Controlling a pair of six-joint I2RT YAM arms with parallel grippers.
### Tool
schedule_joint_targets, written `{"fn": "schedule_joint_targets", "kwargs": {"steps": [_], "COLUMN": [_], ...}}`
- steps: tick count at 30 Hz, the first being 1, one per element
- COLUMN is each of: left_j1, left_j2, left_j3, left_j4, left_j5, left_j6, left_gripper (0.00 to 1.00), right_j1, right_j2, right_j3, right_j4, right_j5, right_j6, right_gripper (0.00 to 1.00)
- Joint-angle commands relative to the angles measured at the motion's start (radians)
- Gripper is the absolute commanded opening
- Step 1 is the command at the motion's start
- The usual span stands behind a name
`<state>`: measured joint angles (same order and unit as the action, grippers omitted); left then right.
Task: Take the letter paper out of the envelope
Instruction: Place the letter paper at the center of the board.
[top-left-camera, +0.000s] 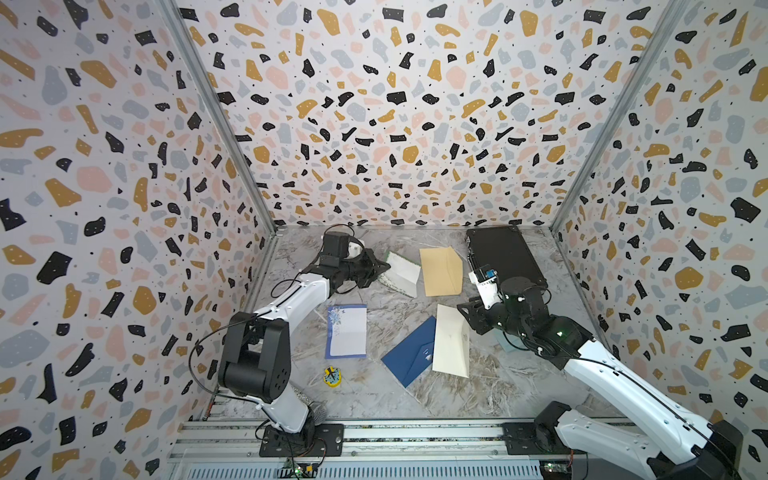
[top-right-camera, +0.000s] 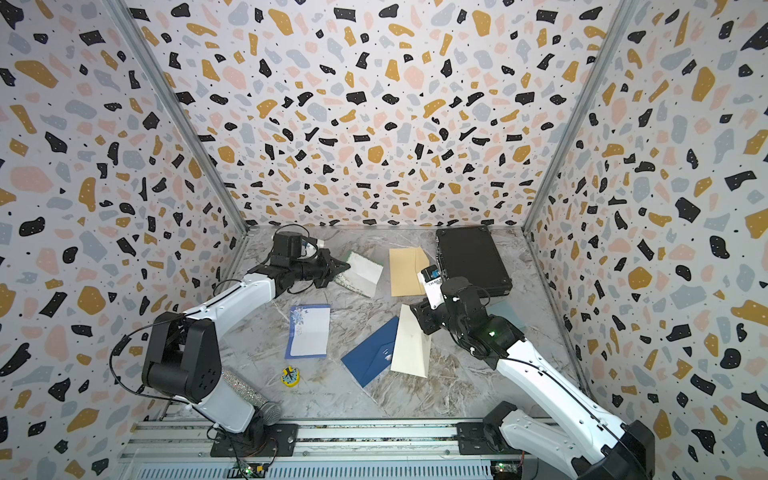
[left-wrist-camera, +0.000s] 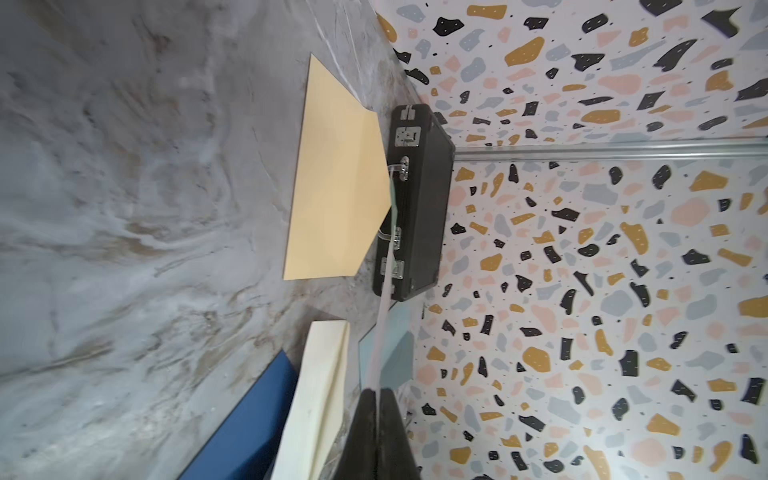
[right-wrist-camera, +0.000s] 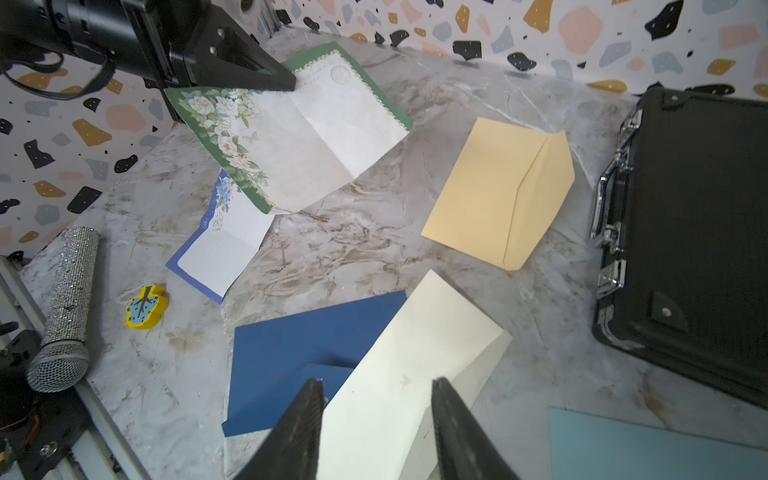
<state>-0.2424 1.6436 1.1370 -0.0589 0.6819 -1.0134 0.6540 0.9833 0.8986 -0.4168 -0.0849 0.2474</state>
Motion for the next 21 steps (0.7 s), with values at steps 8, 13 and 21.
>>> {"fn": "schedule_joint_targets", "kwargs": {"steps": [8,13,21], "left_j1": [-0.069,-0.094,-0.139], "left_j2": [0.160,0.206,0.222], "left_j3": [-0.048,-0.053,-0.086], "left_j4": [0.064,0.069,0.063], "left_j5": [-0.214,-0.290,-0.379], "left_j6": [0.205,0.245,0.277], "left_gripper": [0.00,0.00,0.00], "right_j1": [0.002,0.000,-0.090], "right_j2": [-0.029,-0.048,-0.018], "right_j3": [0.031,-0.020,-0.050], "right_j4": [-0.168,-0.177,-0.206], "right_j5": [-0.075,0.006,0.020], "right_j6": [0.335,0.465,0.597], "right_gripper": [0.70,0.76,1.00]}}
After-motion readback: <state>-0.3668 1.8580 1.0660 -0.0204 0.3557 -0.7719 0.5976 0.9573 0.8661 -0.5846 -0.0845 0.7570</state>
